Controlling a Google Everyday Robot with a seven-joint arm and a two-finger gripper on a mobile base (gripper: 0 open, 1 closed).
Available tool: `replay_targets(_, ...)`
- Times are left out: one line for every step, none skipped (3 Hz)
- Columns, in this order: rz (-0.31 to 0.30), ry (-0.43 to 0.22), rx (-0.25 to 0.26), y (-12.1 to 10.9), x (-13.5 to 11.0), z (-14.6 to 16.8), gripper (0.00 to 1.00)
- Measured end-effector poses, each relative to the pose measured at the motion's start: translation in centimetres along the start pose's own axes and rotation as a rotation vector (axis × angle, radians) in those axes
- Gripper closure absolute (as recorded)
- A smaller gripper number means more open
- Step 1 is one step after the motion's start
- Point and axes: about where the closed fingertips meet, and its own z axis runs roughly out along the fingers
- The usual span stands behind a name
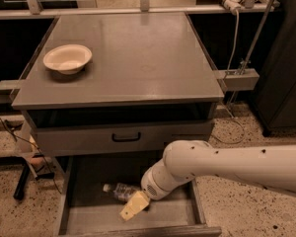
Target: Pick blue plastic bottle from middle drawer and place on counter
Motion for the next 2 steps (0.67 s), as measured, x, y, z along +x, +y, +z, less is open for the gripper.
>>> replay_targets(-0.005, 0.057, 0.041, -0.1, 2.0, 3.8, 0.0)
replay_targets(-0.004, 0.063, 0.114, -1.7, 2.6, 6.2, 0.0)
